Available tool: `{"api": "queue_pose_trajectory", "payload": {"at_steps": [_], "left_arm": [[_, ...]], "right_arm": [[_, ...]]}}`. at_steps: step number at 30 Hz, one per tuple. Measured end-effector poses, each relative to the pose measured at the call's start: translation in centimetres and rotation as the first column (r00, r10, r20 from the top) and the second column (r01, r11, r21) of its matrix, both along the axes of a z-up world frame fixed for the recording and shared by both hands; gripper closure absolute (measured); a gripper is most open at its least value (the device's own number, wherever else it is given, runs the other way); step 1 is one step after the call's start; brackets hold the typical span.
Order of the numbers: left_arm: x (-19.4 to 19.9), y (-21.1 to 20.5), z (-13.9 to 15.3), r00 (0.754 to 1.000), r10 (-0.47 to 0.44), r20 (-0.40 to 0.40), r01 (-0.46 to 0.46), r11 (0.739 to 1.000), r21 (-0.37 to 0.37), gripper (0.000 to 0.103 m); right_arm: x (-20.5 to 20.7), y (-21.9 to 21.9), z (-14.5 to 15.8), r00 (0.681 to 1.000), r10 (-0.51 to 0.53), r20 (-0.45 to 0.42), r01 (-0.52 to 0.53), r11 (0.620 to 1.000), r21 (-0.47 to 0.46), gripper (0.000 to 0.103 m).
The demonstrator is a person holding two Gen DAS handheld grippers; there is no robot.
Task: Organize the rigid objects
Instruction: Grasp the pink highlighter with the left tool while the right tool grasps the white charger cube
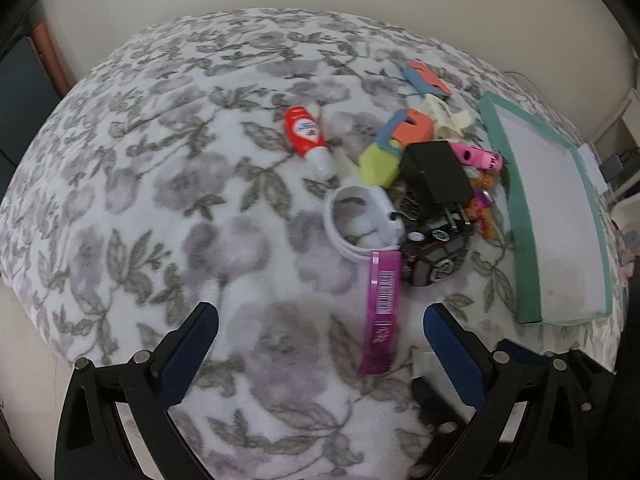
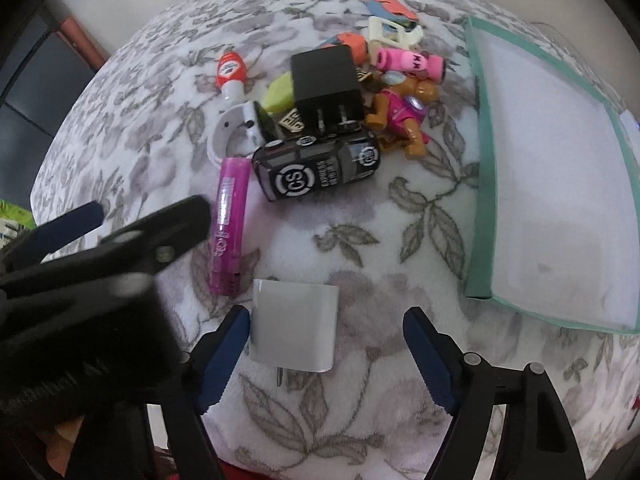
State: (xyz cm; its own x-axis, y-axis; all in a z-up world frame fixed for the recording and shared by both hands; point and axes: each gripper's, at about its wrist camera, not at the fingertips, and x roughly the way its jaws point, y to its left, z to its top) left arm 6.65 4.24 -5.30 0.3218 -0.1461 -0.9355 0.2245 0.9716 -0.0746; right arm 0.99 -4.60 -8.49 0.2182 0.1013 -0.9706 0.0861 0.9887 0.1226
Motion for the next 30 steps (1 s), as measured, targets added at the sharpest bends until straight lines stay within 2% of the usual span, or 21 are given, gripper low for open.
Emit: {"api": "queue_pose_trajectory", "payload": {"at_steps": [8,16,20,23,30], "left_arm": [[-0.3,-1.0,-0.7,0.999,-0.046,-0.017,0.045,0.999,-0.006,0.027],[-0.8,-2.1,-1.6,0.996,-0.081,-0.037,0.081,0.997,0.005,0.042],[-0.8,-2.5,-2.3,0.996,-0.082,-0.045,0.083,0.996,0.024,0.050],[-0.7,-2.6,-3.1,0.995,-0.078,-0.064,0.080,0.996,0.035,0.059],[-1.2,-2.6,-3.2,0.996,-0.078,-0.047,0.081,0.995,0.061,0.073]], "right_arm": [[-1.0,-1.5,0.2,0.999,-0.045,0.007,0.045,0.999,0.004,0.048],[-1.4,-3.9,0.4,0.997,-0.080,-0.001,0.080,0.996,-0.028,0.053],[-1.1,-4.5,-0.4,0.995,-0.094,-0.029,0.093,0.995,-0.027,0.055],[-1.2,-4.9,-0.3,0.996,-0.090,-0.026,0.089,0.995,-0.032,0.055],[-2.5,-4.2,0.2,0.998,-0.057,-0.018,0.056,0.995,-0.083,0.055]]}}
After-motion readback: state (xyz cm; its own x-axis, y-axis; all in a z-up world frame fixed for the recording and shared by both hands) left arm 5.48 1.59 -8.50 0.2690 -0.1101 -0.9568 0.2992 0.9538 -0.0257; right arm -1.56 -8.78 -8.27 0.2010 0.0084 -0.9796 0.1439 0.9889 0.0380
